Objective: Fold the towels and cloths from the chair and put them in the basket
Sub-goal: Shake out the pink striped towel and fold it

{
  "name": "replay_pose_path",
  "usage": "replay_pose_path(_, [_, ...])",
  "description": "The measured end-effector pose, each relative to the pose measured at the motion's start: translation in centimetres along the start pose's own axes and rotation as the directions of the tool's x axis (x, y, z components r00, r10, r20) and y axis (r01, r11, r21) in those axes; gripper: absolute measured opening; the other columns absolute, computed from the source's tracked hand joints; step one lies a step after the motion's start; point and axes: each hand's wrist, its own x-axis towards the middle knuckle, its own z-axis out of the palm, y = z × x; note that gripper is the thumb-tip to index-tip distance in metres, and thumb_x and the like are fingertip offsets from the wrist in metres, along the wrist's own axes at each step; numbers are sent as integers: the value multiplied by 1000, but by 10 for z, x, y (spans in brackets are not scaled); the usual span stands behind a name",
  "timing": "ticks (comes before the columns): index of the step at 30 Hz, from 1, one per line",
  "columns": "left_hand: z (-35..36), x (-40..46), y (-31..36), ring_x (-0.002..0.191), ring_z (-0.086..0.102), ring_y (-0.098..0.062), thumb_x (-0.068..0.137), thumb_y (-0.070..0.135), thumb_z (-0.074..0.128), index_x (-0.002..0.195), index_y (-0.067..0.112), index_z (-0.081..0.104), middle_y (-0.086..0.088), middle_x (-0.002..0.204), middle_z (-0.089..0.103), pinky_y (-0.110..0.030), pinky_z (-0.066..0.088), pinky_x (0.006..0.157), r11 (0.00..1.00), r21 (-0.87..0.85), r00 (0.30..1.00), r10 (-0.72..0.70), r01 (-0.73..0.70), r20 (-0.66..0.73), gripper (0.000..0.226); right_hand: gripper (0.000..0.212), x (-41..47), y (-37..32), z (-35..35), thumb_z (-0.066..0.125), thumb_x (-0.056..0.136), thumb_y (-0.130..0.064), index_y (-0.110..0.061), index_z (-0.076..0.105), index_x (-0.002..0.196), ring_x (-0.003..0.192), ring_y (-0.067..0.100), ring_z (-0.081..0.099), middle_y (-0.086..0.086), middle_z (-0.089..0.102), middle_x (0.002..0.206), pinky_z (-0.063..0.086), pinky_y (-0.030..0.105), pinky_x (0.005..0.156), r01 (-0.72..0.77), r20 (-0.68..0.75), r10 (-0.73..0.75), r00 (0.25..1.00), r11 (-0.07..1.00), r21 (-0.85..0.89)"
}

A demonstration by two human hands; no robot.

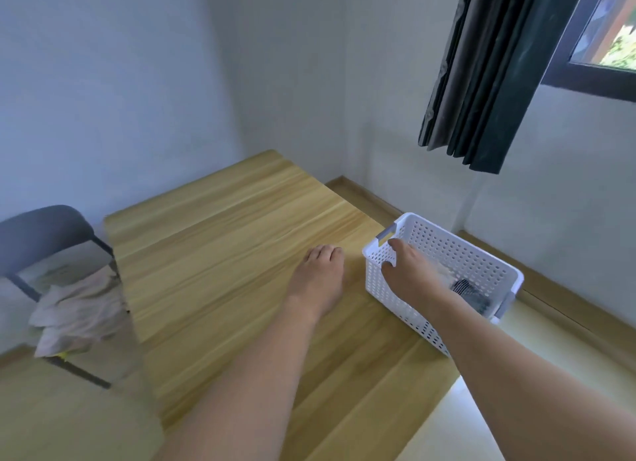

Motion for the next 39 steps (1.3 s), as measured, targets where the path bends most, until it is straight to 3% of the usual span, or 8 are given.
replay_pose_path(5, [-50,-49,-54,138,31,-28,101,18,36,140,3,36,-14,149,37,-34,22,113,1000,18,1000,17,-16,-14,42,49,-43,-61,25,43,95,-10,-8,34,143,132,25,38,9,42,144,36,31,93,80,-52,-81,995,996,-29])
replay_pose_path(10, [-82,-83,-108,138,31,-26,101,20,36,143,3,33,-13,150,35,-31,21,113,997,31,995,-71,73,-63,45,54,-61,-108,50,43,93,-13,-11,31,146,128,28,44,6,36,149,40,34,102,182,-2,-184,983,975,-124])
replay_pose_path(15, [-110,-122,-168,137,33,-27,101,17,36,142,3,34,-14,148,37,-32,24,111,993,-2,990,-116,116,-76,44,52,-84,-171,85,41,94,-16,-10,31,145,127,27,42,7,38,147,40,34,98,206,31,-204,978,969,-138])
replay_pose_path(19, [-133,-153,-241,136,35,-28,99,16,40,140,4,36,-14,146,40,-33,26,111,993,-19,983,-119,118,-139,43,52,-92,-245,120,40,95,-16,-10,30,146,132,28,39,6,35,149,38,35,100,228,6,-230,973,961,-159])
replay_pose_path(30, [-183,-236,-456,140,28,-25,102,20,37,145,5,30,-11,152,33,-33,23,115,985,-70,980,-164,157,-112,47,54,-113,-441,235,44,94,-16,-7,31,146,135,28,37,11,37,148,33,33,106,283,19,-283,959,951,-128])
replay_pose_path(33, [-182,-257,-498,137,32,-24,101,21,40,142,8,35,-9,149,38,-34,27,113,973,-107,963,-221,206,-153,44,54,-103,-478,261,44,93,-14,-7,31,145,134,29,37,12,38,147,33,33,107,313,41,-310,950,939,-143])
replay_pose_path(39, [-168,-303,-620,128,42,-24,99,20,42,135,10,42,-8,139,48,-35,37,105,944,-110,944,-321,313,-71,37,51,-98,-572,361,44,92,-13,-7,36,142,129,29,42,11,44,141,37,37,104,343,171,-324,931,934,-97])
